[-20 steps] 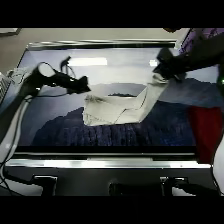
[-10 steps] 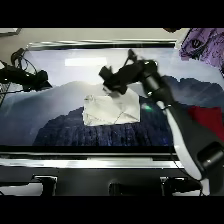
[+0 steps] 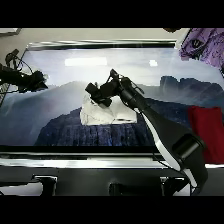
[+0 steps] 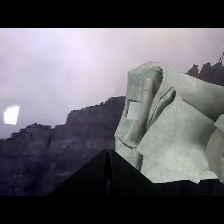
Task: Fold the clothes and pants, and hang the long-sleeved shirts on hangers.
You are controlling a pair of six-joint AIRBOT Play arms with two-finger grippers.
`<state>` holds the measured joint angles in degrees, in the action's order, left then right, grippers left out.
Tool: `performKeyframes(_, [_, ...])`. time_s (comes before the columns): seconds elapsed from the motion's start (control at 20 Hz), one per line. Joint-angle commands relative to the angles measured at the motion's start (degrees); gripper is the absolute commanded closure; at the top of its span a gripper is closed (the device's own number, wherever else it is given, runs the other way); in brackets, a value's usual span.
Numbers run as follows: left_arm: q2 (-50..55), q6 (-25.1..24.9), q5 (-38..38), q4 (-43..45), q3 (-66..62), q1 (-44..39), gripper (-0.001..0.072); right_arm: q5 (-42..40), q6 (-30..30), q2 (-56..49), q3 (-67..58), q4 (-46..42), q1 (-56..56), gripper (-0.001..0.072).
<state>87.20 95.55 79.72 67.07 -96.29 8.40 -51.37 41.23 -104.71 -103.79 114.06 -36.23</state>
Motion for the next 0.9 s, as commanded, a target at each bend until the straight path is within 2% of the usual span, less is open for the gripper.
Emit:
performKeyframes(0.0, [0.0, 0.0, 0.3, 0.1, 0.0, 0.1, 0.0684, 0.9, -0.5, -2.2, 0.0, 2.0, -0.5, 0.0632])
performKeyframes(0.05, [0.0, 0.0, 0.4, 0.1, 0.0, 0.1, 0.0684, 1.0, 0.2, -2.2, 0.0, 3.5, -0.5, 0.0545])
performKeyframes(0.15, [0.0, 0.0, 0.4, 0.1, 0.0, 0.1, 0.0684, 0.6, 4.3, -1.8, -0.1, 7.0, -0.5, 0.0310])
performKeyframes(0.2, [0.0, 0.0, 0.4, 0.1, 0.0, 0.1, 0.0684, -0.1, 7.1, -1.1, -0.1, 8.0, -0.5, 0.0277])
performKeyframes(0.6, [0.0, -0.2, 0.4, 0.1, 0.0, 0.1, 0.0684, -12.3, 16.0, 10.0, -0.1, 6.7, 7.3, 0.0276])
performKeyframes(0.7, [-0.1, -0.2, 0.4, 0.1, 0.0, 0.1, 0.0684, -16.8, 20.9, 13.7, -0.1, 6.1, 12.7, 0.0275])
performKeyframes(0.85, [-0.4, -0.1, 0.4, 0.5, 0.0, 0.3, 0.0684, -26.6, 30.6, 16.0, 0.0, 1.4, 24.3, 0.0189])
